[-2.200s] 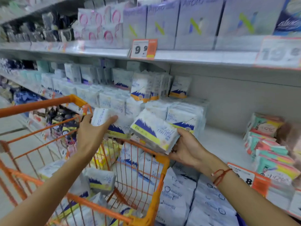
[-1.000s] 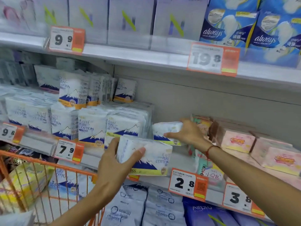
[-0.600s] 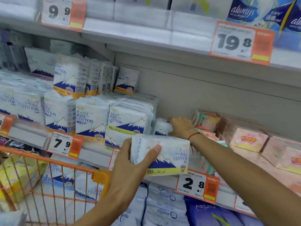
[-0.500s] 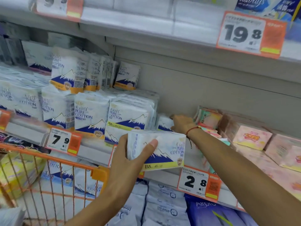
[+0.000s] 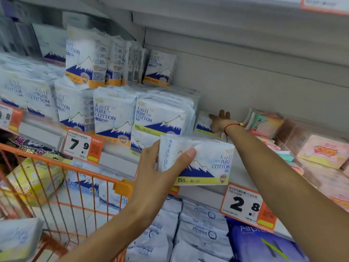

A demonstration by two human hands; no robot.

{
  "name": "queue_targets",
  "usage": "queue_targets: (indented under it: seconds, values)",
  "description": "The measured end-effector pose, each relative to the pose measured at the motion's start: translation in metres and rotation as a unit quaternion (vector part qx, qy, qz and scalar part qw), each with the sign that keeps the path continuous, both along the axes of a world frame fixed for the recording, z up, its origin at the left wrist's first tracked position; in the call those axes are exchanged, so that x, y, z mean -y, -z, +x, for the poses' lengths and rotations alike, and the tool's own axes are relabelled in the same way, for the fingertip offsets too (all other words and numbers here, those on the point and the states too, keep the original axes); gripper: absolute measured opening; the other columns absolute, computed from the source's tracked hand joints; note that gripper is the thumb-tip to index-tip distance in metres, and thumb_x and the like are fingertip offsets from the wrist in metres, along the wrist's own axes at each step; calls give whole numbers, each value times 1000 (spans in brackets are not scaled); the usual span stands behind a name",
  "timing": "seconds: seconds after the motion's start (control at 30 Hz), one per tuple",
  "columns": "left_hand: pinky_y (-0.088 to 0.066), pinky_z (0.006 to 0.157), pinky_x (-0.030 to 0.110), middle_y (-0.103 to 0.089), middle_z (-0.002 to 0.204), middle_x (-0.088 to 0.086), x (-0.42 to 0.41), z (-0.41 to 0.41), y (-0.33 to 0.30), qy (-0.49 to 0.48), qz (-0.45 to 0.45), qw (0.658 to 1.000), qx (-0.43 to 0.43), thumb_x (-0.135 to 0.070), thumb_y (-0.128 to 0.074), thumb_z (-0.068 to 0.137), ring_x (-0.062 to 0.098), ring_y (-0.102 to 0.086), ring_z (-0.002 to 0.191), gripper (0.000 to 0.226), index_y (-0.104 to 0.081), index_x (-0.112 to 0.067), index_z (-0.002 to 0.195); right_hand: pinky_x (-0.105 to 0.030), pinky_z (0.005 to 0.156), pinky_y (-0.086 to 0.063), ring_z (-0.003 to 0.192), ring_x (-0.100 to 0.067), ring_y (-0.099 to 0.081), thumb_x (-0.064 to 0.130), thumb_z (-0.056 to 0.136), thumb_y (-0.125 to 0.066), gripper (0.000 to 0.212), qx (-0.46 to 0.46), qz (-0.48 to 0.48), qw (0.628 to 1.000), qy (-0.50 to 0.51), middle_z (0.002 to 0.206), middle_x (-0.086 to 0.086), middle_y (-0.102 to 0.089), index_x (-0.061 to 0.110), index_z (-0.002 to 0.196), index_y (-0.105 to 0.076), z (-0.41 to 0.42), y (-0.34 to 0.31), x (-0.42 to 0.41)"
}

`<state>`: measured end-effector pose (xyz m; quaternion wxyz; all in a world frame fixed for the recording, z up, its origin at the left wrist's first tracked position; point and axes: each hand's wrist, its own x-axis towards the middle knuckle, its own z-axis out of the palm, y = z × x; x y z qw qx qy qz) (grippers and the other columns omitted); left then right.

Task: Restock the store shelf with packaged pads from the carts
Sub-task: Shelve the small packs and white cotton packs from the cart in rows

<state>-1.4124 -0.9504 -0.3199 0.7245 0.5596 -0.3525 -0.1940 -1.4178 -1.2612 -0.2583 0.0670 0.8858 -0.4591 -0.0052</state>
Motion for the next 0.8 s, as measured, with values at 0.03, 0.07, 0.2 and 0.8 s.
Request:
queue_targets:
  seconds: [0.03,0.07,0.2,0.8]
  values:
    - [-52,77,16,-59,115,-11,0,0,0,2,-1,1000,-2,-71,-64,52,-4,-60,98,61,-63,-41,105,-45,115,-19,141,-36,-9,17,94,-46,65,3,13,1000,-1,152,-17,-11,25,150,-15,1,-2,0]
    - [-52,78,16,-59,116,-9,0,0,0,5,0,1000,-3,-70,-65,53,-3,-61,99,60,-63,-41,105,-44,113,-23,139,-37,-16,17,92,-49,65,13,22,1000,-3,150,-17,-18,25,149,-17,1,-4,0]
    - [-53,87,26,-60,118,-4,1,2,4,5,5,1000,-12,-69,-66,55,4,-62,103,62,-62,-37,108,-36,84,-41,109,-32,-47,4,88,-48,55,44,60,997,-28,135,-18,-44,12,139,-29,-1,-16,-2]
    - [-53,72,12,-61,114,-7,2,-1,7,0,-3,1000,-5,-71,-65,49,0,-62,99,65,-60,-42,107,-33,93,-40,142,-31,-19,-7,84,-42,72,-77,91,990,-69,158,-6,-9,27,147,-30,-5,-13,-5]
